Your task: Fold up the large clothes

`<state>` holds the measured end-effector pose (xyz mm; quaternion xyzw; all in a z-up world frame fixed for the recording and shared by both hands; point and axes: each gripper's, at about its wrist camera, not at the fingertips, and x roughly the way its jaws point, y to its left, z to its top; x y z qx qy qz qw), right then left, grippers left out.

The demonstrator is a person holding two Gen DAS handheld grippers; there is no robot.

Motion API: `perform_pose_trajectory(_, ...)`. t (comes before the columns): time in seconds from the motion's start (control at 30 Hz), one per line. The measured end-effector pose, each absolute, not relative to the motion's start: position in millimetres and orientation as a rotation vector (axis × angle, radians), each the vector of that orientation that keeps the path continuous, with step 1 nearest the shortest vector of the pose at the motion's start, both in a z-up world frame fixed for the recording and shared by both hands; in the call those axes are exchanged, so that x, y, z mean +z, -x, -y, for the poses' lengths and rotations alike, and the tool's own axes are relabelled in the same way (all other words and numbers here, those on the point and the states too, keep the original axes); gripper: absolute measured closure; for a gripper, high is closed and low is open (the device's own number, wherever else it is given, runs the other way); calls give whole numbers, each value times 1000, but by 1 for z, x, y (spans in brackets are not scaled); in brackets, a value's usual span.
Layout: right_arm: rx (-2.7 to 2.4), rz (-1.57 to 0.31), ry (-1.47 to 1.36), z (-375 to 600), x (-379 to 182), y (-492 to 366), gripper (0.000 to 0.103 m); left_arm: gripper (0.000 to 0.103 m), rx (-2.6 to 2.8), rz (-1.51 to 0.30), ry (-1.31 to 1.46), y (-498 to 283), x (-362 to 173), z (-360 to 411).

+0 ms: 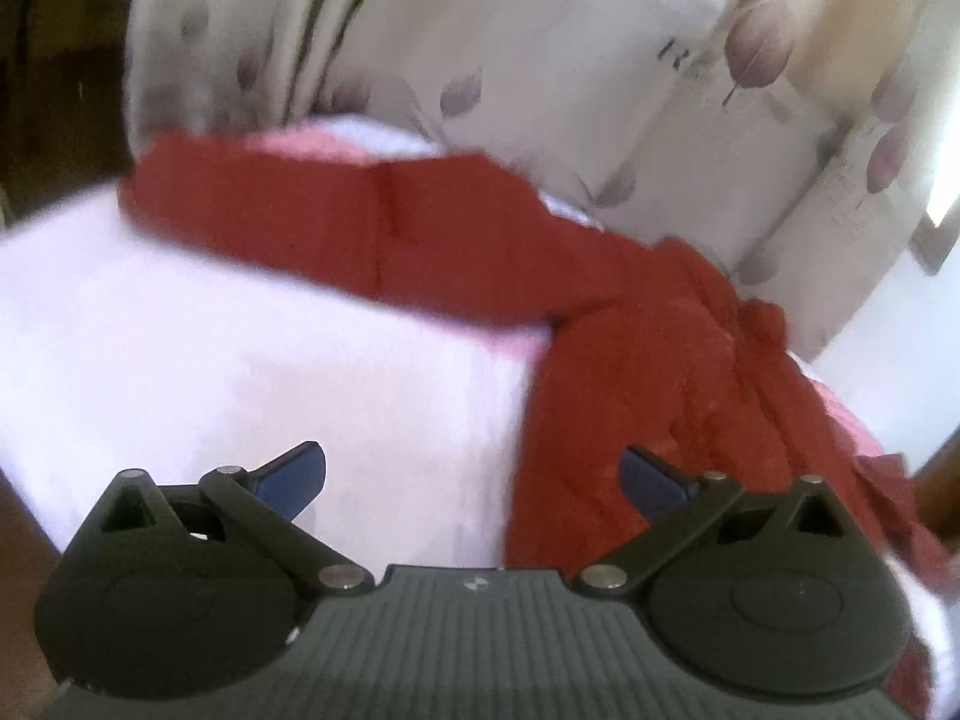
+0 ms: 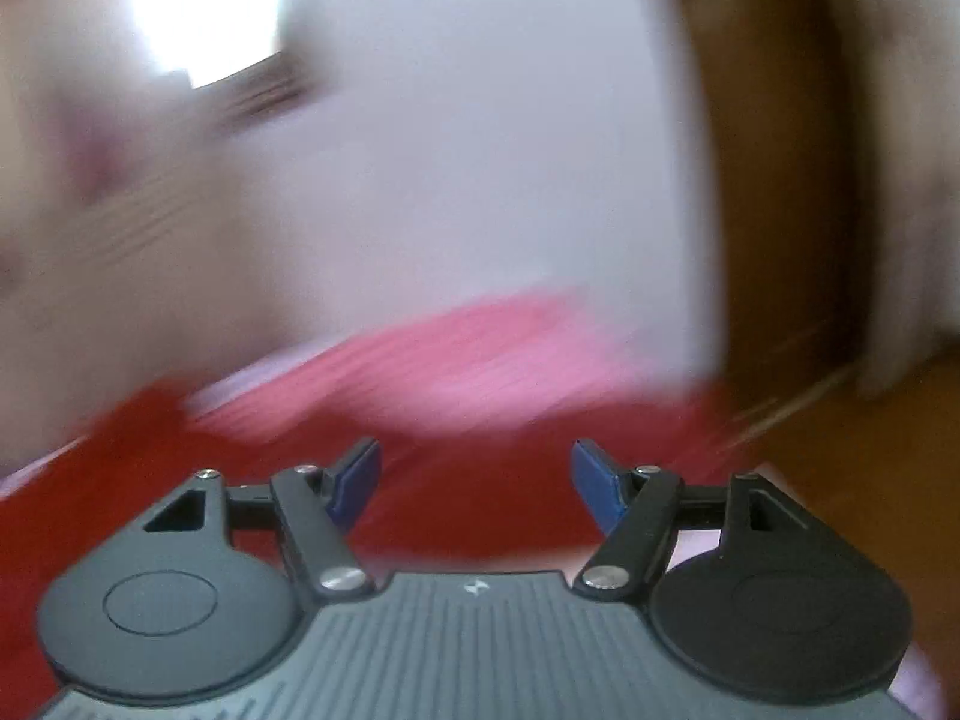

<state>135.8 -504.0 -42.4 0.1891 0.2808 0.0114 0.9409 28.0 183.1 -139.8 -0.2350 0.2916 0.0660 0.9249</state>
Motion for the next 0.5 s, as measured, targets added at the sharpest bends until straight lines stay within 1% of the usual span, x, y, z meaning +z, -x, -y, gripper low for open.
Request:
perform_pose_trajectory(0.1,279,-694,-340,434,-62,-90,32,3,85,-638,529,-25,-148,-181)
perform_pose_trajectory(0.2,392,-806,-295,386,-81,-63,32,10,56,-667,471,-22,-152,-166)
perform_pose_trajectory(0.23,409,-825,-307,380,-83,-60,32,21,38,-681,454,-22,-154,-161)
perform_pose_trajectory(0.27,428,-832,-337,375,-87,-55,32,44,10,-693,433,-22,-156,-154)
perform_pose_trajectory(0.3,436,-836,-344,371,-90,-48,41,52,-22,-708,408,-21,-159,-148)
perform_pose_trajectory(0.33,437,-826,-338,366,-93,-44,65,60,-42,-718,405,-20,-160,-145)
perform_pose_trajectory(0.37,439,-808,-334,369,-96,-46,73,66,-31,-716,402,-18,-160,-142)
perform_pose_trajectory(0.4,446,-799,-335,369,-96,-49,82,69,-26,-713,395,-15,-158,-140)
perform_pose_trajectory(0.43,456,-786,-332,370,-96,-42,90,75,-26,-708,385,-12,-156,-137)
perform_pose_trajectory(0.47,461,-768,-322,371,-94,-43,92,79,-27,-704,376,-8,-153,-135)
perform_pose_trajectory(0.5,458,-751,-319,375,-91,-44,94,80,-32,-707,368,-3,-150,-133)
